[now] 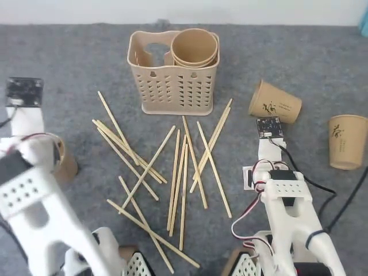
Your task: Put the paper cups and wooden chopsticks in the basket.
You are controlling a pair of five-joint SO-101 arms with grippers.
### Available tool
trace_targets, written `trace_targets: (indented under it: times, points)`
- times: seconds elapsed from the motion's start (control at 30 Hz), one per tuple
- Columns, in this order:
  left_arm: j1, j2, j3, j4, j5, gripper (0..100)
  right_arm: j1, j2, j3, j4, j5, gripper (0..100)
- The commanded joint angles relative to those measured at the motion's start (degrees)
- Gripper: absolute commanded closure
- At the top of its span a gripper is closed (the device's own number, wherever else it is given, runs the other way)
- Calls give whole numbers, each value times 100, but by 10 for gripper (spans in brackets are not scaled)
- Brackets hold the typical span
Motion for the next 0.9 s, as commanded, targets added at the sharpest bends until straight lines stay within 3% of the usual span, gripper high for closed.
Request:
trace_targets:
  times: [0.0, 0.3, 0.7, 0.87]
  points:
    - [527, -932, 382, 149, 70, 865, -40, -171, -35, -48, 79, 991]
    - [695, -818, 1657, -1248, 97, 864, -40, -171, -26, -40, 79, 991]
    - [290, 1266, 1288, -2154, 105, 868, -40, -171, -26, -40, 88, 991]
    - [466, 1855, 848, -2075, 176, 998, -40, -171, -26, -40, 88, 991]
